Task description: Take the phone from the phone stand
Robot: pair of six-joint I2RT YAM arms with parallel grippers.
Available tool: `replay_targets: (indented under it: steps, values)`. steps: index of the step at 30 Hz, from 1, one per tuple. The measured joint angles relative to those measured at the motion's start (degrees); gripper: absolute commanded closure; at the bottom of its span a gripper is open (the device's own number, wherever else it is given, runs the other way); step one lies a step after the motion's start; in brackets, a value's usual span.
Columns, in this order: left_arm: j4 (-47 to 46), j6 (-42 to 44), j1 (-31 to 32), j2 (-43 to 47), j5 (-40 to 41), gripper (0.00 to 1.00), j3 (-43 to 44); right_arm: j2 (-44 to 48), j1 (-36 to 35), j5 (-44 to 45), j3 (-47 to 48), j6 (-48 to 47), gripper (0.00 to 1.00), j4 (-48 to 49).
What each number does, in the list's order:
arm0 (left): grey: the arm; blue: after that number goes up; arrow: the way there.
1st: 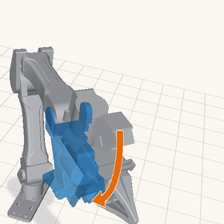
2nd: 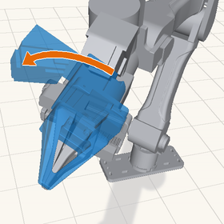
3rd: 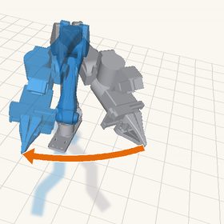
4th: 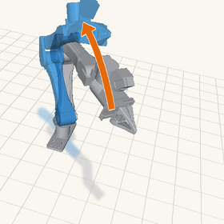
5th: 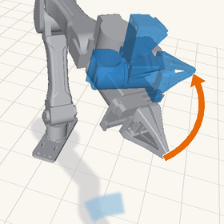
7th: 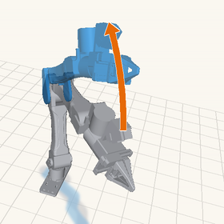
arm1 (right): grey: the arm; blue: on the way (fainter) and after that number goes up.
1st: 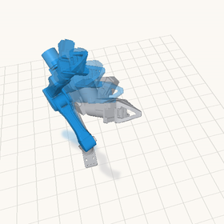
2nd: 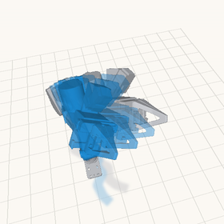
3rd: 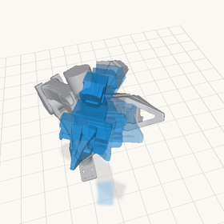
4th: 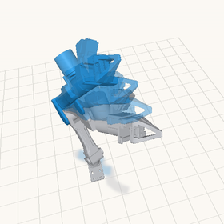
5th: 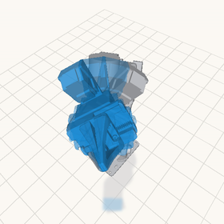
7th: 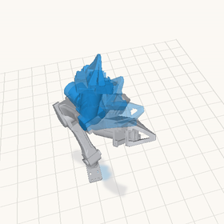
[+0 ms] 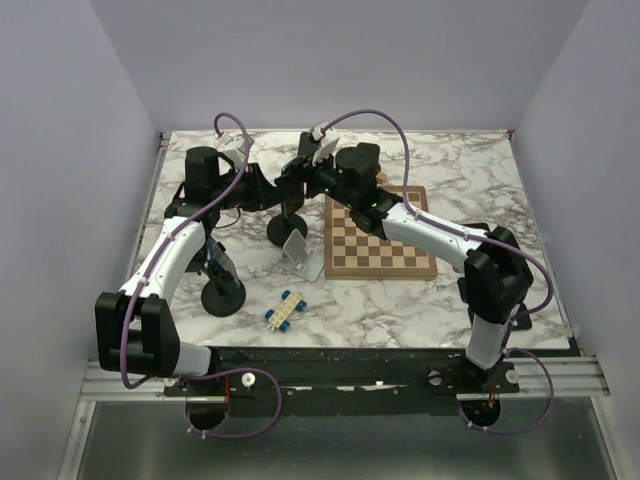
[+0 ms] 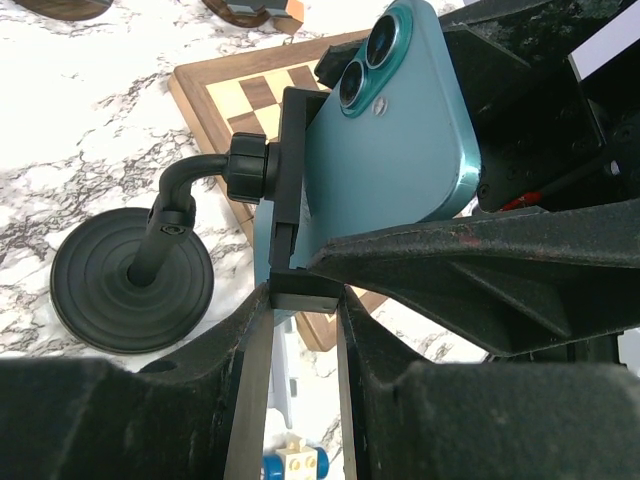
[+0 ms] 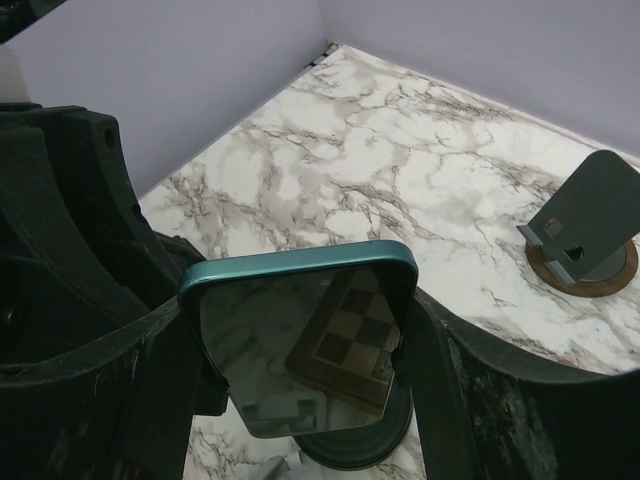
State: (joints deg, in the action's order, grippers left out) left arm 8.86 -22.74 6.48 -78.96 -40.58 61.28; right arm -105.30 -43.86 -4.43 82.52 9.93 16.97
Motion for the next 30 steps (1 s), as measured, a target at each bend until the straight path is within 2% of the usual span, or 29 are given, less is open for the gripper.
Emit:
replay_targets:
  steps: [30]
  values:
    - [7.5, 2.0, 0.0, 0.6, -0.1, 1.00, 2.1, 1.9, 0.9, -7.9, -3.2, 2.0, 0.99, 1.9]
